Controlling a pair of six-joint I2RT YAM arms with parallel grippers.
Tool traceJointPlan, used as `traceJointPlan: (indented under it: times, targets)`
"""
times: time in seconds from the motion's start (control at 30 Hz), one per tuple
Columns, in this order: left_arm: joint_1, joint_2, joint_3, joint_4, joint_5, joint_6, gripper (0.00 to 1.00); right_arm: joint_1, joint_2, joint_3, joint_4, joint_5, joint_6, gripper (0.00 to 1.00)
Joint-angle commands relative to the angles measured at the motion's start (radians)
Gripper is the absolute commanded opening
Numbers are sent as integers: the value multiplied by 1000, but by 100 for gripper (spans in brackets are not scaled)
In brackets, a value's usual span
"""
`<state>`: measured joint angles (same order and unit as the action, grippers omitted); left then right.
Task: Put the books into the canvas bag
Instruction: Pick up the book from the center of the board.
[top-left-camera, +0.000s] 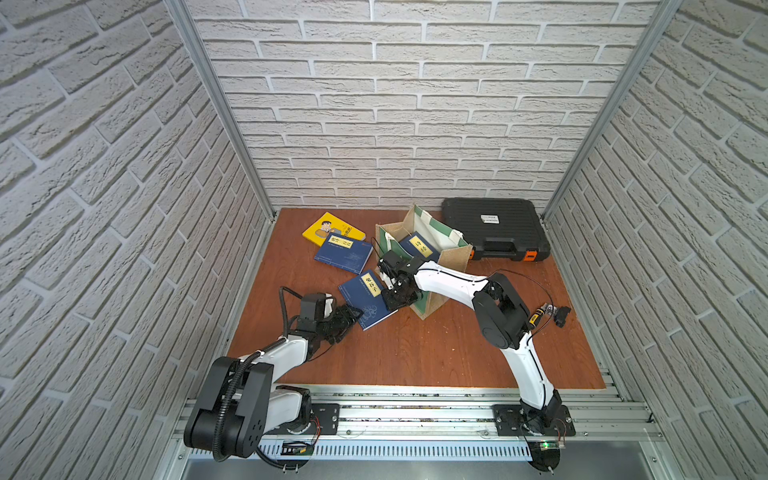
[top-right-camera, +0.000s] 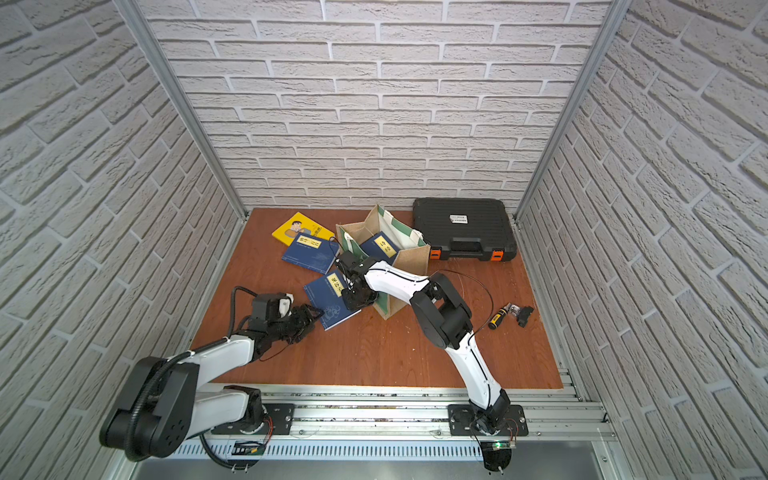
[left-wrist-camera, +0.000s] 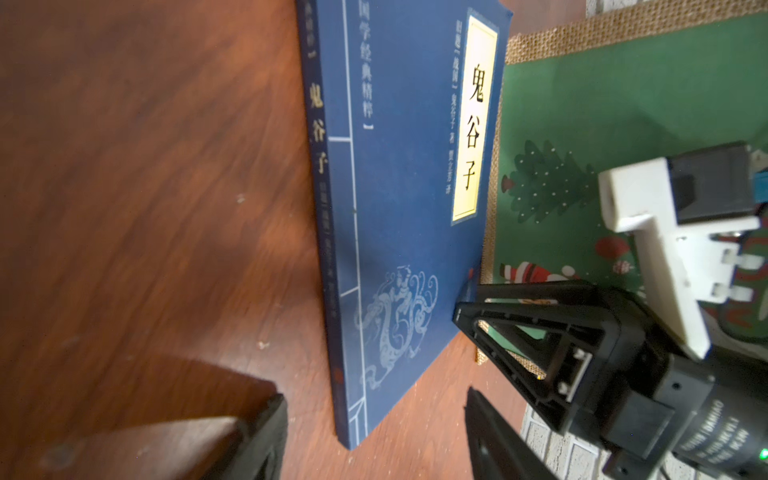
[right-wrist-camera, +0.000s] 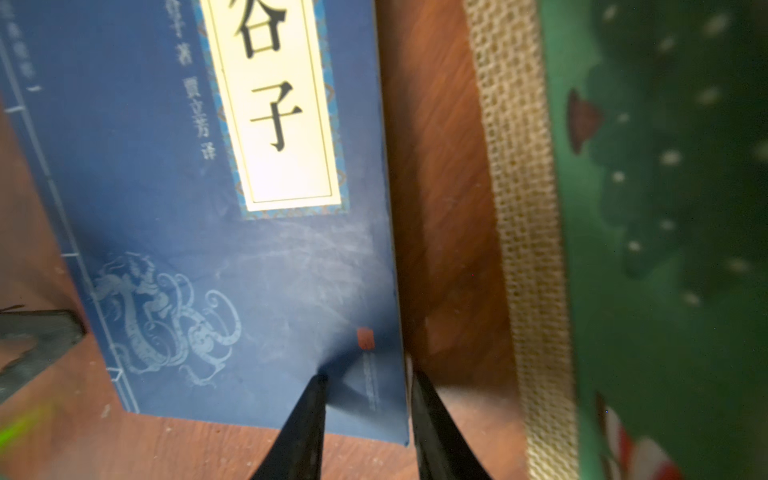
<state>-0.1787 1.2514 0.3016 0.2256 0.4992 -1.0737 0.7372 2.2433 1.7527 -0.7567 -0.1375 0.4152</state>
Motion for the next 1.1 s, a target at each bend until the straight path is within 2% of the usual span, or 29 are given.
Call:
traceJointPlan:
  times: [0.0,0.17,0.23,0.33,0.47,0.63,0.73,0.83,0.9,1.07]
  targets:
    - [-9,91,-30,-59,31,-2,70,2,57,-86,-7,-72,41,33]
    - [-11,214,-72,260,191,-128,69,8,61,-123,23,-130,69,28]
    - [-11,226,-90,351,209,-170,65,15,62,-129,28,-150,76,27]
    - [-11,187,-103,378,208,-193,57,21,61,-132,24,-161,79,27]
    - [-10,37,-106,304,191,-195,51,21,56,-134,18,-184,82,26]
    - [-8,-218,-53,19,155,-128,51,27,46,-129,-1,-192,71,26]
    - [6,-321,-26,-167,101,-80,40,32,31,-141,0,-172,74,26]
    - [29,-359,-31,-261,65,-55,33,38,-5,-185,34,-155,98,26]
    - [38,-347,-47,-261,62,-54,29,45,-21,-206,49,-150,105,26]
    - [36,-265,-90,-119,108,-68,27,67,-12,-208,43,-158,97,26]
